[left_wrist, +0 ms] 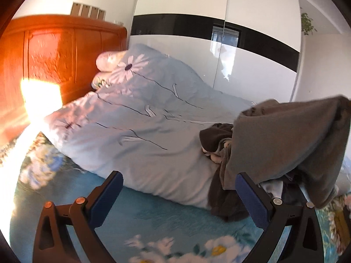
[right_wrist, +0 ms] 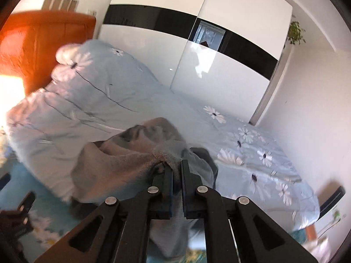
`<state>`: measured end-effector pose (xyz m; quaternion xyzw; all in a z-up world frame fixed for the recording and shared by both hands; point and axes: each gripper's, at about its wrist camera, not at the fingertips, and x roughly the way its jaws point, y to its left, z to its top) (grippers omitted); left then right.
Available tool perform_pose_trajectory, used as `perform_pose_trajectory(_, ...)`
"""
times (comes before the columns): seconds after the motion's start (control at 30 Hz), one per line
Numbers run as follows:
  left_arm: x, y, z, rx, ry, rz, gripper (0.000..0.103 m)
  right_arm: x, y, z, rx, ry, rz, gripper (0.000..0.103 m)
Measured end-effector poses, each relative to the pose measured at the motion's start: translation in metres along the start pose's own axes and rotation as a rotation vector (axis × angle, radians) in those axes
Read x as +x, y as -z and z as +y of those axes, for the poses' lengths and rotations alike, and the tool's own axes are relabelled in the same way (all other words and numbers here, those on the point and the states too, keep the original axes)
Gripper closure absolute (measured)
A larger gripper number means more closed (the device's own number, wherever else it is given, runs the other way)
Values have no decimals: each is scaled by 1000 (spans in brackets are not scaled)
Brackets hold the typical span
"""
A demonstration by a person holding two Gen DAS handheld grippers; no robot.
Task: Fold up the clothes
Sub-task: 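Grasp the grey sweatshirt with the right gripper and pull it off the heap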
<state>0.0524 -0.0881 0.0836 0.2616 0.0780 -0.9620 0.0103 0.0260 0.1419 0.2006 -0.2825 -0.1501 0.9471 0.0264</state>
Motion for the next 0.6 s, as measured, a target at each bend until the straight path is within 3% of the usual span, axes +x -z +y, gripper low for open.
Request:
perform_pose_trajectory(0.17, -53, 2, 32, 24, -31, 17, 0, -41, 41, 25, -34, -97, 85, 97)
perform_pose_trajectory(0.3, -91, 6, 68, -47, -65, 42, 0, -61, 70, 50, 13, -186, 134, 97)
perform_pose_trajectory(0.47, -129, 5, 94, -93, -96, 37, 0, -80, 82, 93, 4, -323, 145, 97)
perform_pose_trajectory(0.6, -147, -1, 95, -44, -136, 37, 0, -94, 91, 128, -8, -434, 153, 97)
